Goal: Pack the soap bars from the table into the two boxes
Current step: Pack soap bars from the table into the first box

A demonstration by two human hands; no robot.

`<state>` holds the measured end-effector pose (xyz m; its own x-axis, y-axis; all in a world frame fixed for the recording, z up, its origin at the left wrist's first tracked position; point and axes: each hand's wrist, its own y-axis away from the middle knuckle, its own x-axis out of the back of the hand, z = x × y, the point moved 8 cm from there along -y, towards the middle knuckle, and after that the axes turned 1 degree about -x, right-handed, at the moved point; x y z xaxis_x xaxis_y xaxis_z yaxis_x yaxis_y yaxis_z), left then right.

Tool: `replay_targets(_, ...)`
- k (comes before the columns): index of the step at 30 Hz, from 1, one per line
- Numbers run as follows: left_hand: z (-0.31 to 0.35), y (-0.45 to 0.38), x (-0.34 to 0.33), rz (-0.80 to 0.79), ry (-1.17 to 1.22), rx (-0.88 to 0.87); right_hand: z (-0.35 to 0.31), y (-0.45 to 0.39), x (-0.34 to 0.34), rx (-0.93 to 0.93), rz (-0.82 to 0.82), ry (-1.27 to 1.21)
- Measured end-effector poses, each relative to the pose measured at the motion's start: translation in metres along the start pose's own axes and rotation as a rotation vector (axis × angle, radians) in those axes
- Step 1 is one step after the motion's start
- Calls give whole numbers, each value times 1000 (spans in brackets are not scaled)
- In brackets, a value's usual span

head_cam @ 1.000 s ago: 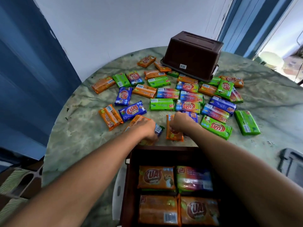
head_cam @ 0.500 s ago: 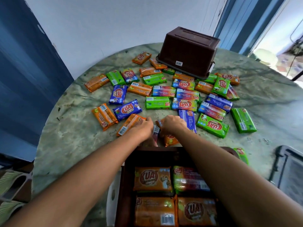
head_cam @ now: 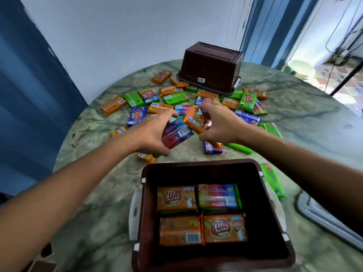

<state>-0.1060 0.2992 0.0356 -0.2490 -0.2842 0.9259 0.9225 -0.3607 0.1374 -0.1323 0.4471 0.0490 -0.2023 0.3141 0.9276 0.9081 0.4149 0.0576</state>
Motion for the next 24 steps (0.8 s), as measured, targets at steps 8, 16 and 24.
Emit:
replay_targets(8,67,101,-80,-271,-100,-244,-5,135,-56,191,-346,159)
replay_targets(16,71,112,-164,-408,-304,-346,5,164,-146,254,-461,401)
replay_targets(24,60,106,-122,-213,-137,-238,8,144,-108,85,-318,147)
